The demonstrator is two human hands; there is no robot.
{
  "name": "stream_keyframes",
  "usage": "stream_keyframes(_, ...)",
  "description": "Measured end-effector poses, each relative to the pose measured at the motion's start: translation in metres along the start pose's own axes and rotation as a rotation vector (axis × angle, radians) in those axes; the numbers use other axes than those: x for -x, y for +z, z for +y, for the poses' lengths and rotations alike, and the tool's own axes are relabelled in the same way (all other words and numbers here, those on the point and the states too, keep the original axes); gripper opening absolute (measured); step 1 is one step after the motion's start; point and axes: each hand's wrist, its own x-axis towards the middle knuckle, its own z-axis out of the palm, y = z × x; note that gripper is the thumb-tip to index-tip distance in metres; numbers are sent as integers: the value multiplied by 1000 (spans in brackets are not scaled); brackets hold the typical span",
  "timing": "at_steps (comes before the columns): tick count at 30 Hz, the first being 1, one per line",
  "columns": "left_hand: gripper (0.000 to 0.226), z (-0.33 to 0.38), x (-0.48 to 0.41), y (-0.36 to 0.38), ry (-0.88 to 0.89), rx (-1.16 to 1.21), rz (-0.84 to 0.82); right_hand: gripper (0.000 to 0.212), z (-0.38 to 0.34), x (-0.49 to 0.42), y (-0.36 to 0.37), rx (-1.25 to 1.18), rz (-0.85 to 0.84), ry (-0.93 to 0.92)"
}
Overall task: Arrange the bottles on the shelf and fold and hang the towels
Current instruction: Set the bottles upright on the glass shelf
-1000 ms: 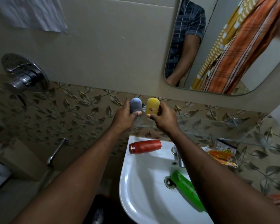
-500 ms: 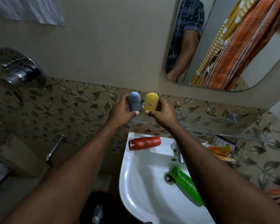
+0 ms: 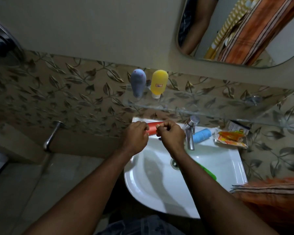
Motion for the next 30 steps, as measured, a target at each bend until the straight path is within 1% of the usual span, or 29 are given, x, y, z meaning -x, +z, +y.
stream_keyframes(2, 38, -14, -9, 13, -47, -132, -131, 10, 19, -13, 6, -25, -95, 205)
stream_keyframes(4, 51, -22, -21, 21, -57, -258, -219, 12, 29, -19, 11, -21, -141, 317)
stream_keyframes(6, 61, -27, -37, 35, -17, -373, -296, 13, 38, -28, 21, -3, -152, 376)
stream_keyframes(8, 68, -29, -49, 50, 43, -493, -362, 18, 50, -37, 33, -65, -144, 425)
stream_keyframes(10, 74, -29, -53, 60, 74, -583, -392, 25, 61, -43, 42, -133, -108, 482)
stream_keyframes(12, 72, -31, -51, 68, 104, -642, -382, 25, 73, -47, 48, -204, -82, 520)
stream_keyframes(14, 60, -33, -54, 73, 154, -688, -362, 24, 81, -47, 50, -294, -69, 545)
stream_keyframes(16, 52, -35, -62, 77, 177, -675, -365, 25, 82, -49, 49, -364, -80, 556)
stream_keyframes(18, 43, -36, -67, 76, 177, -591, -408, 22, 81, -51, 45, -386, -102, 555)
stream_keyframes(20, 34, -35, -62, 70, 90, -421, -414, 21, 78, -49, 38, -374, -141, 537)
stream_keyframes(22, 30, -35, -48, 62, -73, -149, -394, 24, 72, -38, 27, -364, -190, 499)
stream_keyframes(24, 33, -33, -32, 52, -253, 194, -402, 29, 64, -23, 12, -387, -219, 442)
stream_keyframes(25, 36, -32, -25, 45, -307, 342, -431, 30, 60, -15, 5, -412, -236, 411)
stream_keyframes(28, 37, -20, -1, 19, -360, 678, -567, 33, 48, 9, -14, -440, -304, 329)
stream_keyframes(30, 31, -7, 14, 3, -330, 794, -636, 27, 40, 27, -24, -423, -312, 269)
